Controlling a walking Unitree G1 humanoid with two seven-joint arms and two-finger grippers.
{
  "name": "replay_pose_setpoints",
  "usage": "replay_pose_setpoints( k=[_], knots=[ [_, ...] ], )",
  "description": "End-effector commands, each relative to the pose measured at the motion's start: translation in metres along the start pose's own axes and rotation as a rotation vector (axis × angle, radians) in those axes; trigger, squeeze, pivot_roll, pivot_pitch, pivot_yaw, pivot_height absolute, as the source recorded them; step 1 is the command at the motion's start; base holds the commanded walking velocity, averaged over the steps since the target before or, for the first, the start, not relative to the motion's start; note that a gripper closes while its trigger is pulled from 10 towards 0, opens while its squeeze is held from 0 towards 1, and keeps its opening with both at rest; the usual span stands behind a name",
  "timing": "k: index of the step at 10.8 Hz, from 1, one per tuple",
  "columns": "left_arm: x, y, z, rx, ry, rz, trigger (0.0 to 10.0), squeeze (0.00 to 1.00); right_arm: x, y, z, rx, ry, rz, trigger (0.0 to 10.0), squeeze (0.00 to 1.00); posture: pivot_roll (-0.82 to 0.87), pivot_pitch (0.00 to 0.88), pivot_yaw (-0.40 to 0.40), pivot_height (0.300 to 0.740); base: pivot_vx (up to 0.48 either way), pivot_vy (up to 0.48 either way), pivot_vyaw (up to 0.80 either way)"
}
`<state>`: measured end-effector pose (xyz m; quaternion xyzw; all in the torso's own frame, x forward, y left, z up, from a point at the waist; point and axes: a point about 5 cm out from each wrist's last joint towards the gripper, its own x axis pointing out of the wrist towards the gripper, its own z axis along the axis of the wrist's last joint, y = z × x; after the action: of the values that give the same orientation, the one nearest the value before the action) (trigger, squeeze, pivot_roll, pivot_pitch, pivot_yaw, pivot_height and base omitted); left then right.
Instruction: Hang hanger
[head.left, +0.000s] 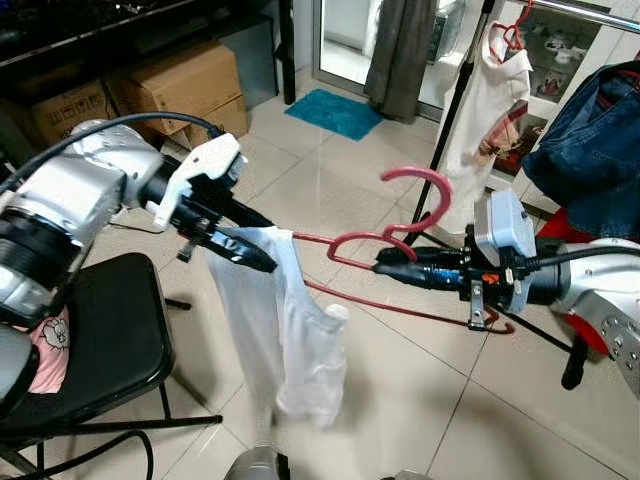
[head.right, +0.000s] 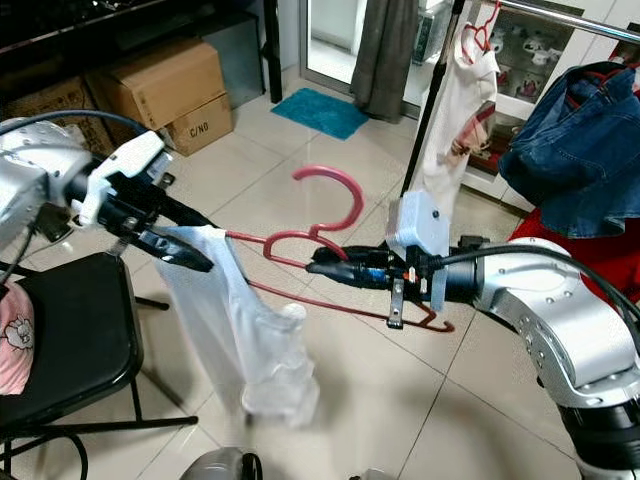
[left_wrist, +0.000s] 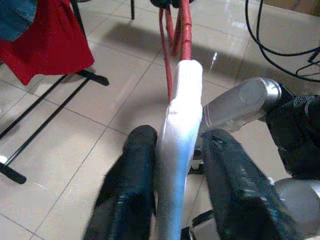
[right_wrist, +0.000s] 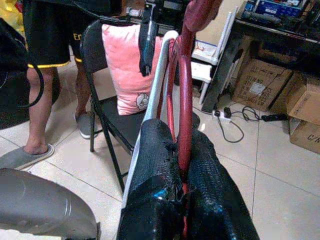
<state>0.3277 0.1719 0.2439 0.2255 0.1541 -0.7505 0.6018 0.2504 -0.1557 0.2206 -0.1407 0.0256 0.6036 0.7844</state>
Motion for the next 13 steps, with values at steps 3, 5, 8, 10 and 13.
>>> replay_pose_setpoints(
  k=[3,5,8,10,13],
  knots=[
    [0.0,0.004,0.004,0.024,0.033,-0.003,0.0,0.0,0.0,-0.002,0.009,-0.041,-0.025,0.003,10.0,0.0,0.01,0.047,0.043,0.74,0.0,0.0,0.0],
    [-0.001,0.005,0.007,0.032,-0.003,0.007,0.0,0.0,0.0,-0.003,0.009,-0.045,-0.024,0.002,10.0,0.0,0.01,0.041,0.046,0.74,0.0,0.0,0.0],
    [-0.002,0.005,0.006,0.032,-0.01,0.008,0.0,0.0,-0.002,-0.003,0.009,-0.048,-0.024,0.002,10.0,0.0,0.01,0.023,0.046,0.74,0.0,0.0,0.0],
    [-0.002,0.005,0.005,0.034,-0.013,0.009,0.0,0.0,-0.002,-0.005,0.01,-0.048,-0.031,-0.001,10.0,0.0,0.01,0.013,0.044,0.74,0.0,0.0,0.0],
    [-0.011,0.009,-0.001,0.02,-0.023,0.079,0.0,0.0,-0.014,-0.014,0.004,0.061,-0.031,-0.095,10.0,1.0,0.01,0.005,0.037,0.74,0.0,0.0,0.0]
  ],
)
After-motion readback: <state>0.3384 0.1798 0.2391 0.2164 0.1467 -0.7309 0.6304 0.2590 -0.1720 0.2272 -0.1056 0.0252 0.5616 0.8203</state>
